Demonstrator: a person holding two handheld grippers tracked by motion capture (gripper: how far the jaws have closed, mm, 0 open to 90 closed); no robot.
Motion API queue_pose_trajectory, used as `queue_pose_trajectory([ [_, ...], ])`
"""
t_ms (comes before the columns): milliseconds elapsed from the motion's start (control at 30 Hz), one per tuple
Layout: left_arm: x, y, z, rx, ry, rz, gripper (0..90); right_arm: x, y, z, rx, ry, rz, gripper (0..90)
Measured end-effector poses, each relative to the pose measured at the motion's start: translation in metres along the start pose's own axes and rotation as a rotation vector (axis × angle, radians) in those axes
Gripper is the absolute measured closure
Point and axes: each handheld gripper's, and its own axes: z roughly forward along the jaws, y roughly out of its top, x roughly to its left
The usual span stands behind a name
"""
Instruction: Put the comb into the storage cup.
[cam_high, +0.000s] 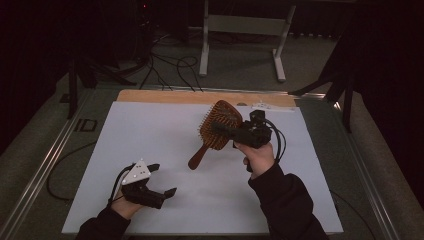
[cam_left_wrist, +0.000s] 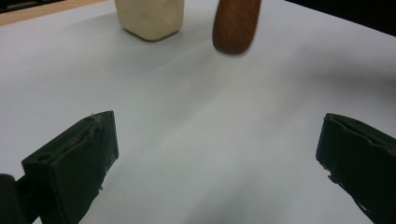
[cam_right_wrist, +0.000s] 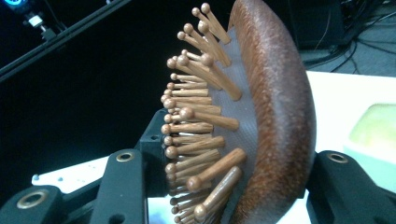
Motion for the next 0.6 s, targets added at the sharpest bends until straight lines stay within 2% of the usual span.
queue_pose_trajectory([
  [300, 0.008, -0.011, -0.009, -0.005, 0.041, 0.004, 0.0, -0.006, 0.018, -0.012, -0.042, -0.019, -0.004, 49.6],
  [600, 0.012, -0.019, -0.020, -0.013, 0.069, 0.002, 0.0, -0.011, 0.036, -0.018, -0.060, -0.055, -0.024, 49.6],
])
